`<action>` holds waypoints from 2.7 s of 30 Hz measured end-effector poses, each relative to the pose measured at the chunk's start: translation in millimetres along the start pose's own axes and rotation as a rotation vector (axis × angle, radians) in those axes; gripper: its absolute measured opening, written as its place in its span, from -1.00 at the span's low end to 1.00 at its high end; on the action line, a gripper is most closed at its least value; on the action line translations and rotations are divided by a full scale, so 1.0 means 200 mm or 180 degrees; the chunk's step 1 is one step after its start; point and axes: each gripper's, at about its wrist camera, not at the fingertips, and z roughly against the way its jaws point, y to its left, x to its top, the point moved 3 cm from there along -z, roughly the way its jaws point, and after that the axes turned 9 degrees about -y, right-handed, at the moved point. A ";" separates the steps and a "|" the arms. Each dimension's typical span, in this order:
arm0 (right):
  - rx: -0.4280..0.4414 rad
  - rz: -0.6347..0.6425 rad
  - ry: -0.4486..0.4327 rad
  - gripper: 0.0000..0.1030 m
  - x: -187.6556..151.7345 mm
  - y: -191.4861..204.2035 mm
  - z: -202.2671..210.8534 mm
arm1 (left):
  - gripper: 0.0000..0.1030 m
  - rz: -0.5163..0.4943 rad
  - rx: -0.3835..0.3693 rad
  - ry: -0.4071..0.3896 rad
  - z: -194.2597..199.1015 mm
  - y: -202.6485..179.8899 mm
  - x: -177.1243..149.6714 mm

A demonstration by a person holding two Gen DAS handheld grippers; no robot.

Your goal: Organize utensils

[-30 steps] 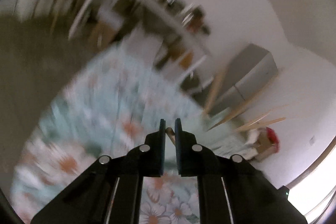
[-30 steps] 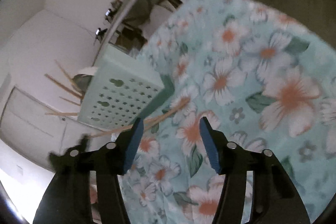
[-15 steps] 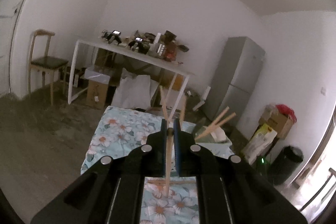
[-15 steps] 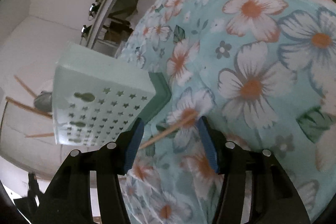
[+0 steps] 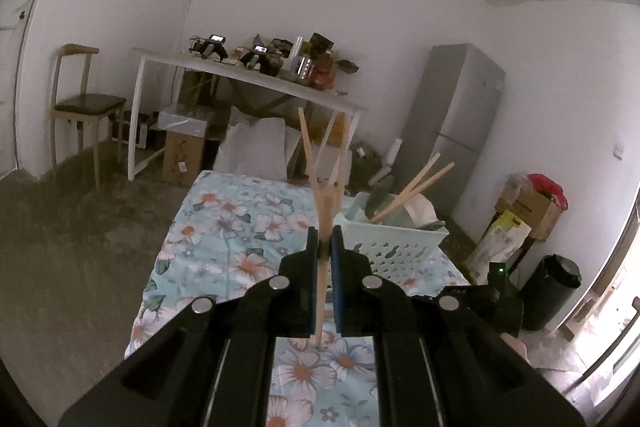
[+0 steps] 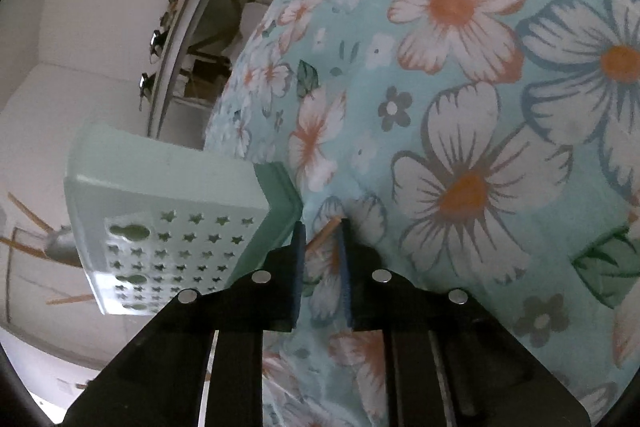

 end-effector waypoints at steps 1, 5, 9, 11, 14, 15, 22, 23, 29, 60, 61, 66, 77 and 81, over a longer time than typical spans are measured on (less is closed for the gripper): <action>0.0020 -0.0029 -0.0001 -0.77 0.00 -0.01 0.01 | -0.90 0.0007 0.0002 0.0001 0.00 0.00 0.00; 0.0152 -0.0224 -0.0083 -0.83 0.02 -0.03 0.05 | -0.90 0.0006 -0.0006 0.0003 0.00 0.00 0.00; 0.0168 0.0250 -0.0677 -0.85 0.07 0.10 0.31 | -0.90 -0.0006 -0.0032 -0.0004 0.00 -0.01 0.01; 0.0217 0.0547 -0.0963 -0.87 0.08 0.21 0.45 | -0.90 -0.0001 -0.0048 -0.0002 0.00 -0.02 0.01; 0.0143 0.1174 -0.1512 -0.91 0.08 0.42 0.69 | -0.90 0.0047 -0.0071 0.0012 0.00 -0.03 0.01; 0.0094 0.1355 -0.1682 -0.92 0.06 0.47 0.76 | -0.90 0.0069 -0.0077 0.0018 0.00 -0.03 0.01; -0.0178 0.2395 -0.1946 -0.93 -0.10 0.67 0.84 | -0.90 0.0072 -0.0097 0.0011 0.00 -0.05 0.01; -0.0236 0.2428 -0.1938 -0.93 -0.10 0.67 0.81 | -0.90 0.0070 -0.0095 0.0014 0.00 -0.05 0.01; -0.0242 0.2329 -0.1780 -0.92 -0.03 0.63 0.70 | -0.90 0.0082 -0.0086 0.0023 0.00 -0.04 0.01; 0.1131 0.2157 -0.2080 -0.93 -0.05 0.98 1.25 | -0.80 -0.0724 -0.0100 -0.0332 -0.56 -0.35 0.17; 0.1144 0.2170 -0.2062 -0.93 -0.05 1.01 1.22 | -0.54 -0.0675 -0.0037 -0.0377 -0.54 -0.33 0.17; 0.1189 0.2301 -0.1916 -0.93 -0.07 1.12 1.09 | 0.04 -0.0559 -0.0087 -0.0911 -0.25 -0.31 0.32; 0.0900 0.3089 -0.2037 -0.93 -0.33 1.35 0.68 | 0.06 -0.0197 -0.0048 -0.1139 0.11 -0.09 0.40; 0.0638 0.3365 -0.1747 -0.92 -0.43 1.27 0.41 | 0.06 -0.0135 0.0020 -0.1056 0.14 -0.03 0.36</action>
